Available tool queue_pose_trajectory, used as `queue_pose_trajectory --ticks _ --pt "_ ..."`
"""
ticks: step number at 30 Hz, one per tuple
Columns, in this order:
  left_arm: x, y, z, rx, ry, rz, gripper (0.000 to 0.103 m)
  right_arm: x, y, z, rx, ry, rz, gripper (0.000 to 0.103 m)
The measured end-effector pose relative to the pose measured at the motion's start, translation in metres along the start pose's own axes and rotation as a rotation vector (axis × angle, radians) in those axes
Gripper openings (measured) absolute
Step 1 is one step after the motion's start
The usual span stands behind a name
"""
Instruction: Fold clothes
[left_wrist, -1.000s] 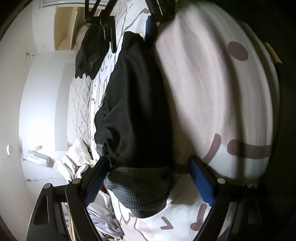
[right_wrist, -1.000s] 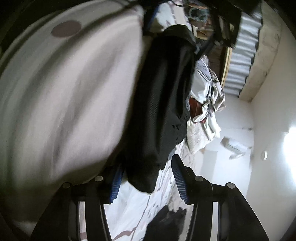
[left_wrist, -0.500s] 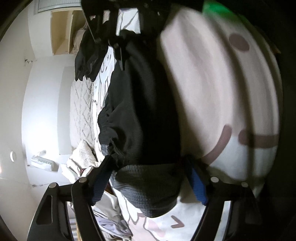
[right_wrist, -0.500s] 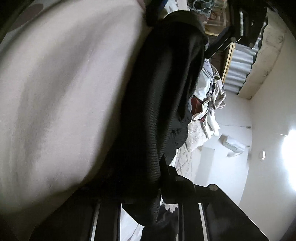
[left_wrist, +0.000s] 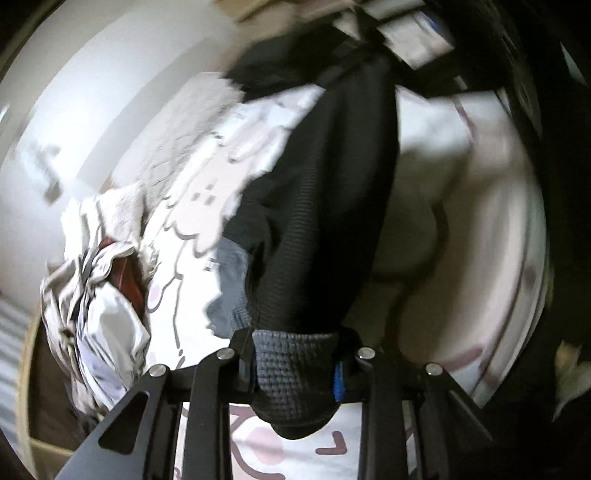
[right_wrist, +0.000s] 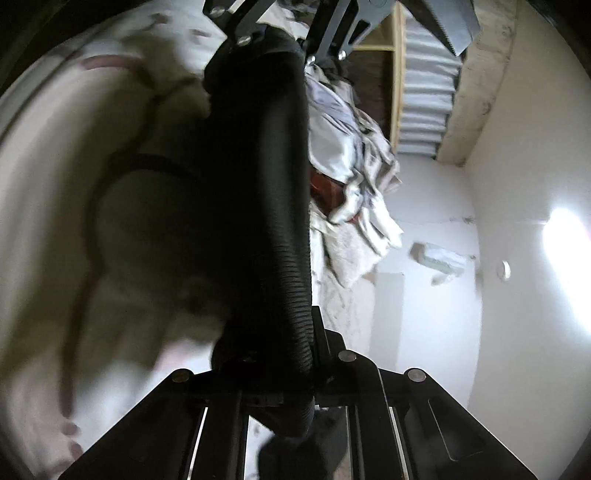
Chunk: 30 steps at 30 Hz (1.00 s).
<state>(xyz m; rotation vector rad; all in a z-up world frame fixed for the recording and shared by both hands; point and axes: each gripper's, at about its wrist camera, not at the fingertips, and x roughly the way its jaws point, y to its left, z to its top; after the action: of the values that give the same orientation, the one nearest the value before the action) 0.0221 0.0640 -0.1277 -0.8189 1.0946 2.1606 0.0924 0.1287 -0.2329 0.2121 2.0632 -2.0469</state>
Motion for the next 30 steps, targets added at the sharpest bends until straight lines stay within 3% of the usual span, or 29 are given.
queue_pose_trajectory --ticks 6,9,15,23,27,30 --pt "-0.084 0.029 0.022 -0.222 -0.104 -0.104 0.027 -0.024 -0.084 -0.008 0.137 0.077 -0.058 0.011" --pt "-0.112 0.037 0.055 -0.308 -0.171 -0.176 0.027 -0.041 -0.119 -0.027 0.159 0.122 -0.102 0.011" --pt "-0.132 0.038 0.132 -0.331 -0.267 -0.27 0.027 -0.071 -0.167 -0.081 0.194 0.227 -0.167 0.011" --pt "-0.086 0.046 0.269 -0.179 -0.317 -0.294 0.027 -0.046 -0.217 -0.196 0.187 0.407 -0.185 0.01" --pt "-0.034 0.074 0.349 -0.141 -0.329 -0.254 0.026 0.022 -0.263 -0.267 0.217 0.497 -0.207 0.01" --pt "0.001 0.102 0.418 -0.098 -0.366 -0.167 0.026 0.073 -0.297 -0.32 0.24 0.565 -0.224 0.01"
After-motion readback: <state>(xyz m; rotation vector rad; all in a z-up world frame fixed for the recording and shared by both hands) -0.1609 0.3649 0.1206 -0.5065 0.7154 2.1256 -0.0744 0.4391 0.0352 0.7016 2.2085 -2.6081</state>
